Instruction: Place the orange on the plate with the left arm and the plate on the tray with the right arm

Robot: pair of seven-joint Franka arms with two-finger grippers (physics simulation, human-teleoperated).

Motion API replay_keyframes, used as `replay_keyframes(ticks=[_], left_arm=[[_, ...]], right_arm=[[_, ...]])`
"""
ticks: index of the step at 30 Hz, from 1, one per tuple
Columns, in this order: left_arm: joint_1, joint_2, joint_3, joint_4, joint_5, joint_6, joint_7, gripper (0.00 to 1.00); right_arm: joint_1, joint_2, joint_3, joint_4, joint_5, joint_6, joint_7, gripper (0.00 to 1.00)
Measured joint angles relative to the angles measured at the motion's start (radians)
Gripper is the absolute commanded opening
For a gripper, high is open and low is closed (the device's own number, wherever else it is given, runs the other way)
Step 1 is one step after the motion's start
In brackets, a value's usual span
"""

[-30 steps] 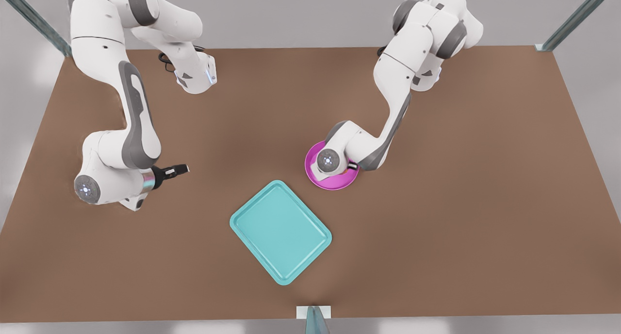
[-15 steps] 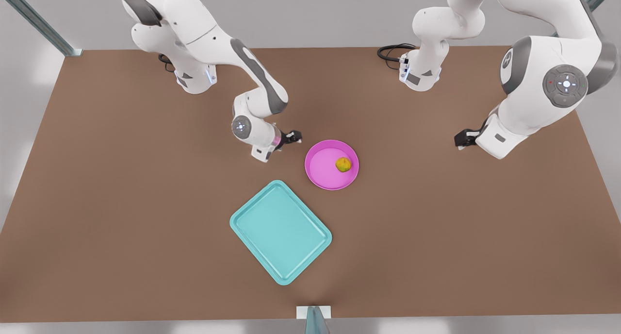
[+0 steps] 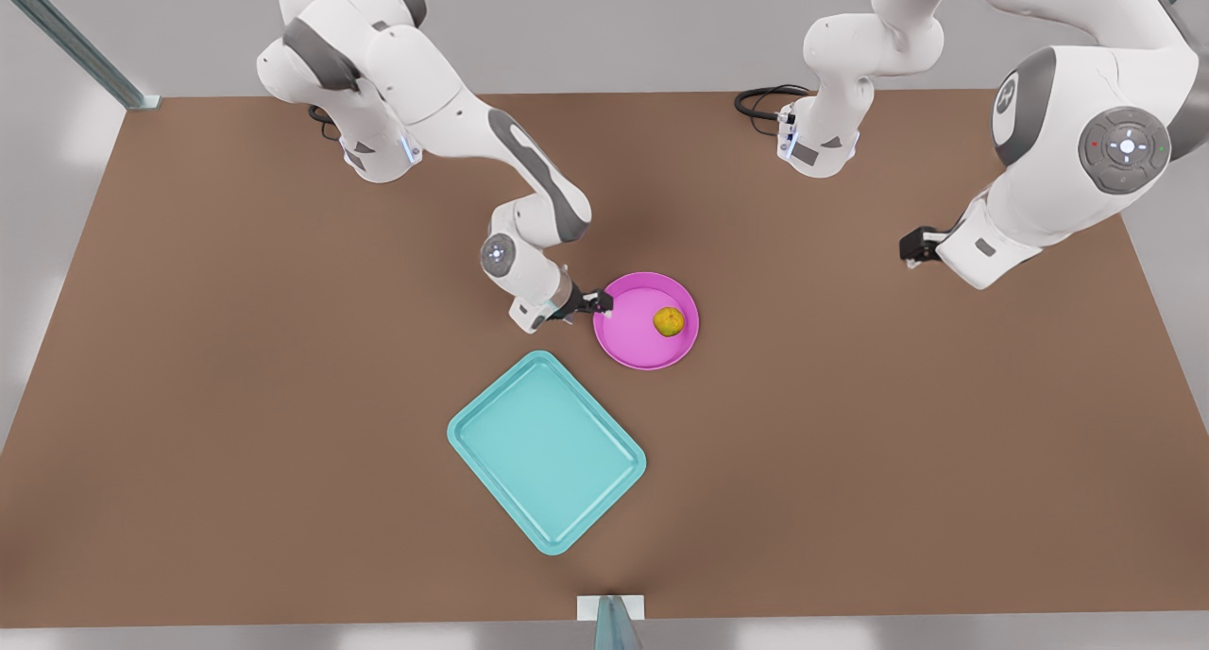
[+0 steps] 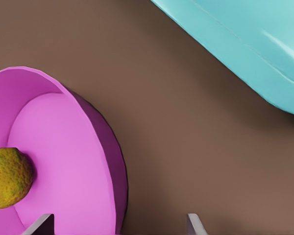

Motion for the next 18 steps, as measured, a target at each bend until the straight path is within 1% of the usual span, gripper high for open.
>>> replay_keyframes(ticks=[6,7,8,11,15,18], left_arm=[[-0.001,0.012,-0.002,0.026,0.000,-0.008,0.029,1.00],[-0.001,0.013,-0.002,0.027,0.000,-0.009,0.033,1.00],[0.000,0.013,-0.002,0.027,0.000,-0.011,0.037,1.00],[0.000,0.014,-0.002,0.027,-0.001,-0.016,0.047,1.00],[-0.001,0.014,-0.002,0.027,-0.005,-0.022,0.058,1.00],[-0.002,0.014,-0.002,0.027,-0.006,-0.025,0.065,1.00]], right_arm=[[0.013,0.017,0.002,0.026,0.000,0.011,0.036,1.00],[0.014,0.022,0.002,0.031,0.000,0.011,0.040,0.95],[0.014,0.026,0.002,0.036,0.000,0.011,0.044,0.85],[0.015,0.042,0.004,0.055,0.000,0.011,0.054,0.70],[0.015,0.063,0.017,0.076,0.000,0.010,0.065,0.66],[0.015,0.071,0.019,0.079,0.000,0.010,0.071,0.51]])
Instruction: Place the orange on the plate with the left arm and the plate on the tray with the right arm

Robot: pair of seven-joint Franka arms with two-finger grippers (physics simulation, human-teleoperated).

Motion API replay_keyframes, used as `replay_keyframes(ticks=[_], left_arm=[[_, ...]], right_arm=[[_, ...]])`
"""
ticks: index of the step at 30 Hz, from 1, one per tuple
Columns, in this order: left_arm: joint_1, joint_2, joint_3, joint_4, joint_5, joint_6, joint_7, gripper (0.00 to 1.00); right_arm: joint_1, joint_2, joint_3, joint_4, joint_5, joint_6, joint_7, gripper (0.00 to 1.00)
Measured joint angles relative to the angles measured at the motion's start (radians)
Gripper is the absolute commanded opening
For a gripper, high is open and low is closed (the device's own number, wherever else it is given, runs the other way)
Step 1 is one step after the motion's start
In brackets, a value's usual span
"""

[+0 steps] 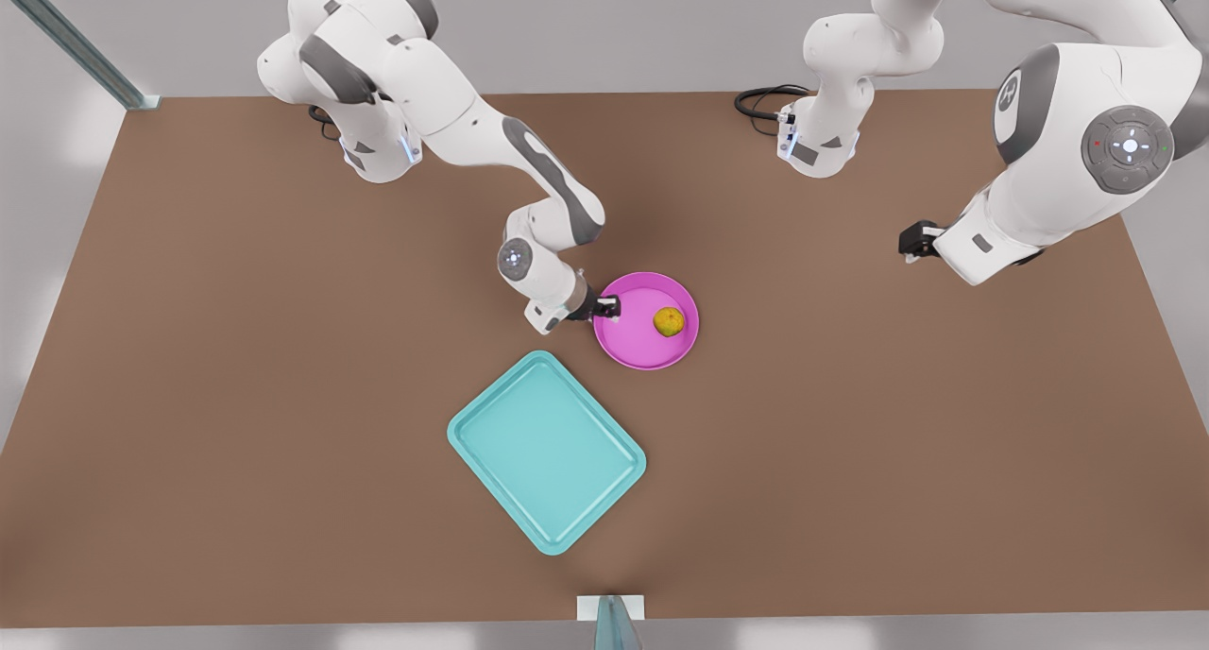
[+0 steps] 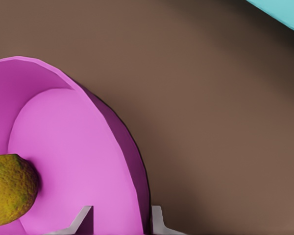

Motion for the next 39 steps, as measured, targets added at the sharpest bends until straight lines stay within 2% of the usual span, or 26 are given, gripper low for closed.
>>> replay_keyframes(ticks=[5,7,14,21,32,38,39], left_arm=[[0.002,0.000,0.000,0.000,0.000,-0.002,0.009,1.00],[0.002,0.000,0.000,-0.001,0.000,-0.003,0.012,1.00],[-0.001,-0.004,-0.001,0.000,0.000,-0.010,0.020,1.00],[0.000,-0.002,-0.002,0.000,0.000,-0.013,0.025,1.00],[0.001,-0.002,0.000,0.000,0.002,-0.014,0.030,1.00],[0.002,-0.001,0.000,0.000,0.001,-0.015,0.032,1.00],[0.002,-0.001,0.000,0.000,0.001,-0.015,0.032,1.00]], right_arm=[[0.000,0.006,0.004,0.008,0.000,-0.001,0.009,0.27],[-0.001,0.006,0.006,0.008,0.001,-0.001,0.011,0.21],[-0.020,-0.028,0.009,0.054,0.005,-0.022,0.018,0.21],[-0.167,-0.079,0.007,0.119,0.010,-0.092,0.023,0.21],[-0.423,0.004,0.001,0.248,0.002,-0.174,0.022,0.21],[-0.466,0.017,0.000,0.263,-0.009,-0.221,0.018,0.21],[-0.465,0.017,0.000,0.263,-0.010,-0.225,0.018,0.29]])
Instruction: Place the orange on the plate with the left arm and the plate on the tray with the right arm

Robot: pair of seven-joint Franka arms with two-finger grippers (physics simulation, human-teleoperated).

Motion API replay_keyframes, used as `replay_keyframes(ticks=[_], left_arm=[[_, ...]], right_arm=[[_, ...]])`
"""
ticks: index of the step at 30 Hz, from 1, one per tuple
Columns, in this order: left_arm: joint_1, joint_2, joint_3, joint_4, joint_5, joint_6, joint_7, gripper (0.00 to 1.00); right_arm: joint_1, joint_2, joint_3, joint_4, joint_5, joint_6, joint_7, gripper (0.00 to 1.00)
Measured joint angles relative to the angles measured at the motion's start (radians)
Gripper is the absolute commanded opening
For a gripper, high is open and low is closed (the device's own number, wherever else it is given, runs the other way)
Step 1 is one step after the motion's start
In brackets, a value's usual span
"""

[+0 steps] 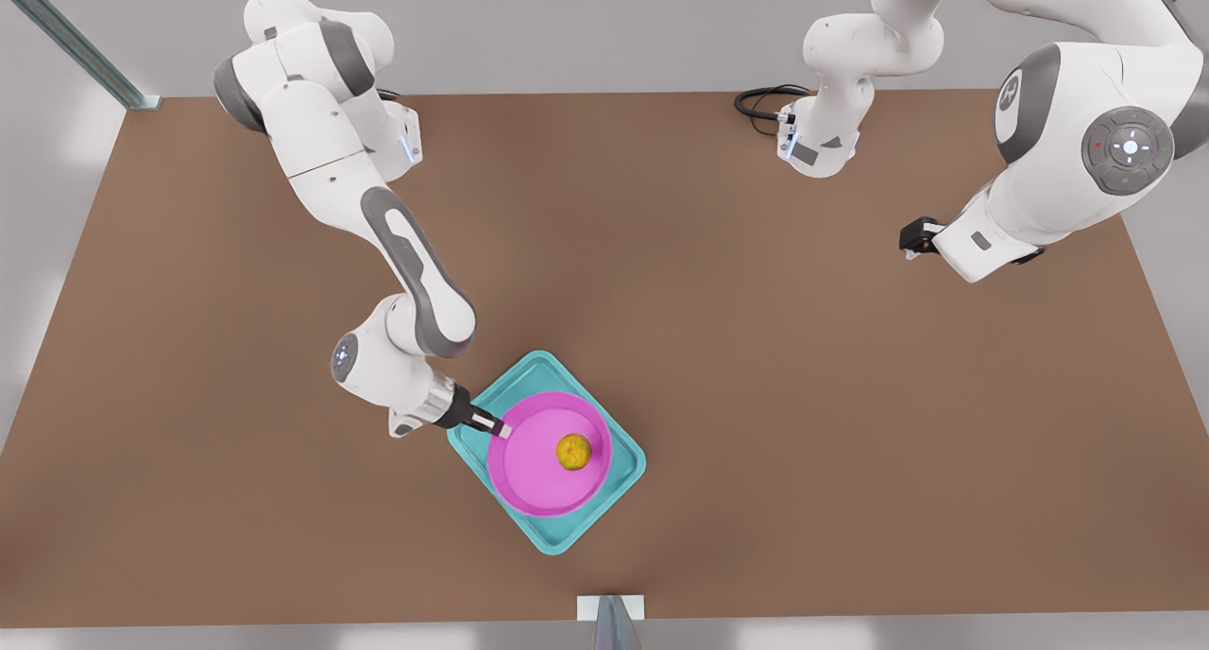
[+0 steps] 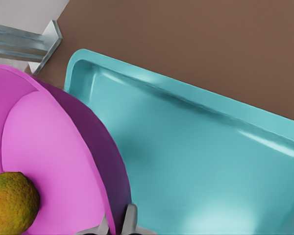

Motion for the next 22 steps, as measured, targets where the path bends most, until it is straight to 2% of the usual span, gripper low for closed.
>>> replay_keyframes(ticks=[1,2,8,9,10,12,15,16,18,22], left_arm=[[0.000,0.000,0.000,0.000,0.000,0.000,0.000,1.00],[0.000,0.000,0.000,0.000,0.000,0.000,0.000,1.00],[0.000,0.001,0.000,0.000,0.000,0.000,0.001,1.00],[0.000,0.001,0.000,0.000,0.000,0.000,0.002,1.00],[0.001,0.001,0.000,0.000,0.001,0.000,0.002,1.00],[0.001,0.000,0.000,0.001,0.002,0.000,0.002,1.00],[0.001,0.000,0.000,0.000,0.002,0.000,0.002,1.00],[0.001,0.000,0.000,0.000,0.002,0.000,0.002,1.00],[0.002,0.002,0.000,0.000,0.002,0.001,0.003,1.00],[0.003,0.003,0.000,0.000,0.003,0.001,0.003,1.00]], right_arm=[[0.000,0.001,0.000,0.000,-0.002,-0.004,0.001,0.98],[0.002,0.003,0.000,0.000,-0.003,-0.008,0.002,1.00],[0.001,0.002,0.000,-0.003,-0.007,-0.020,0.006,1.00],[-0.003,-0.005,-0.008,-0.003,-0.008,-0.033,0.007,1.00],[-0.005,-0.032,-0.051,0.002,-0.021,-0.078,0.008,1.00],[-0.047,-0.062,-0.198,0.142,-0.159,-0.299,0.009,1.00],[-0.169,-0.106,-0.267,0.508,-0.464,-0.719,-0.028,1.00],[-0.178,-0.174,-0.260,0.574,-0.560,-0.841,-0.043,1.00],[-0.185,-0.354,-0.187,0.561,-0.722,-1.029,-0.072,1.00],[-0.228,-0.489,-0.134,0.454,-0.866,-1.244,-0.121,1.00]])
